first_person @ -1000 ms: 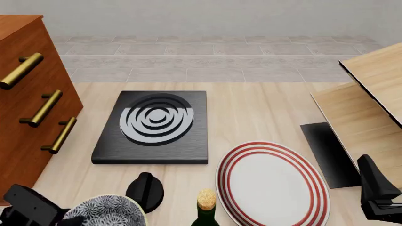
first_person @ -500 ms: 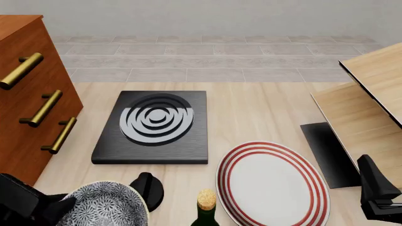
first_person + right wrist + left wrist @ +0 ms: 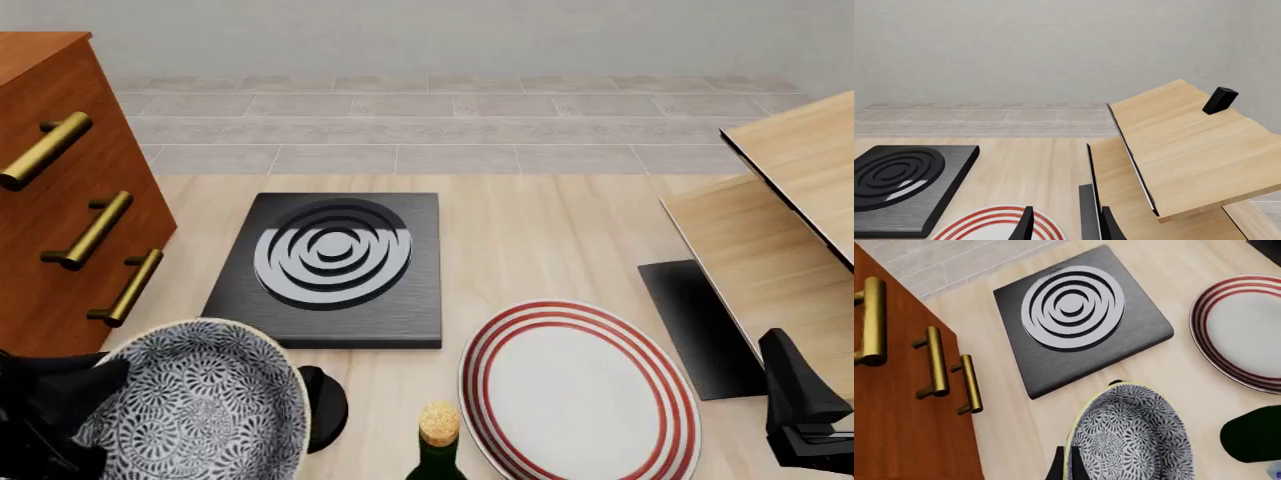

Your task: Put the bowl on the top of the cabinet.

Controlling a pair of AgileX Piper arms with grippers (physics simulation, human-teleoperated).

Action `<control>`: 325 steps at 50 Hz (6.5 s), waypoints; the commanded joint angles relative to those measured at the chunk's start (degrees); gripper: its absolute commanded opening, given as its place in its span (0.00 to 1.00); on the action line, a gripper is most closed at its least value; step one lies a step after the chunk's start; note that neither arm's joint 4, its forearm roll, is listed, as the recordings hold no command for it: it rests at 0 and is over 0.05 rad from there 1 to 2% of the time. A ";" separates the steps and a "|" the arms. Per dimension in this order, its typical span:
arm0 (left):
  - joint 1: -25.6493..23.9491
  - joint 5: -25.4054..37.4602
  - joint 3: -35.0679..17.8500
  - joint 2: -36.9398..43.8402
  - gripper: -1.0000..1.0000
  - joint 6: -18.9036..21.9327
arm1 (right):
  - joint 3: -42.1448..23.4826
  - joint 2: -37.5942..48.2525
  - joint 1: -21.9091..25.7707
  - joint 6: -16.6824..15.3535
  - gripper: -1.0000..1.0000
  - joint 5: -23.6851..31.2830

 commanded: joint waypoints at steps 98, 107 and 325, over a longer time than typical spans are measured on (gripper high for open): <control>26.36 -10.93 -33.19 8.07 0.00 -28.68 | 0.00 0.00 0.00 -0.02 1.00 0.00; 31.01 -13.70 -34.07 10.82 0.00 -33.16 | 0.00 0.00 0.01 0.00 1.00 0.00; 60.87 -8.16 -51.25 43.13 1.00 -37.81 | 0.00 0.00 0.00 0.00 1.00 0.00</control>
